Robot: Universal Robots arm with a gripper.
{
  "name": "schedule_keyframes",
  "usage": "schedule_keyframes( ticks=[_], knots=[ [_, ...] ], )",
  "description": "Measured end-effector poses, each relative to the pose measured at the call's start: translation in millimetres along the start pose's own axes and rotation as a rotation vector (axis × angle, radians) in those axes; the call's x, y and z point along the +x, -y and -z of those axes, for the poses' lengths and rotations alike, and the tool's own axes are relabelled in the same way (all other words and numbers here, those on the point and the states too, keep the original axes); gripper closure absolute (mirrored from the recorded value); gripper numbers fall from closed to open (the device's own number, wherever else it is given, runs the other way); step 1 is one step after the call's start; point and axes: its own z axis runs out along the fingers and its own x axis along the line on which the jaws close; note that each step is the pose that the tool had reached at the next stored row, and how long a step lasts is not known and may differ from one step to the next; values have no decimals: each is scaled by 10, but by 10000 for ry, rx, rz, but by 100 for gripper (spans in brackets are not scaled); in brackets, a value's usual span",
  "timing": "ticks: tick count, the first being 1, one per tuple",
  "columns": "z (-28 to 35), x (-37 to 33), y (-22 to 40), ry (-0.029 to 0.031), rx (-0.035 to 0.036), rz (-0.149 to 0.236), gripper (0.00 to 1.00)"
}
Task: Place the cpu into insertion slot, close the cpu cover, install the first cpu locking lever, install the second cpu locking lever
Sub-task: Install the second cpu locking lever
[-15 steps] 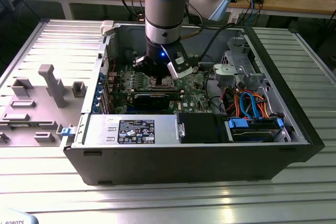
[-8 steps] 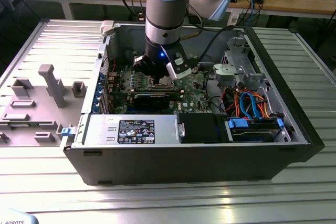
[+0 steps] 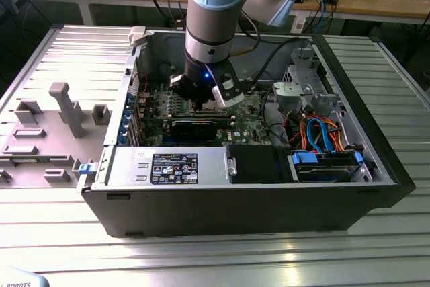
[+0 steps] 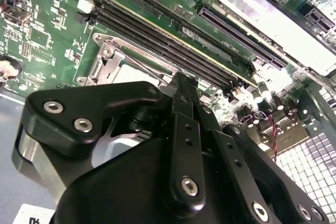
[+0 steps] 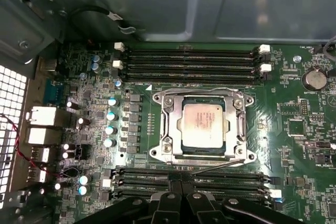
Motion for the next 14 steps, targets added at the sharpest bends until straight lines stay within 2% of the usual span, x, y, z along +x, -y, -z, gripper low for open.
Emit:
schedule_keyframes(
  ticks=[1, 4, 5, 6, 7, 14],
  knots=[
    [-4, 8, 9, -12, -57, 10, 89],
    [-29, 30, 42, -36, -102, 30, 89],
    [-119, 84, 97, -29, -387, 49, 89],
    [-205, 120, 109, -23, -569, 60, 89],
    [-252, 137, 82, -23, -604, 63, 89],
    [-281, 163, 70, -23, -618, 63, 89]
  ],
)
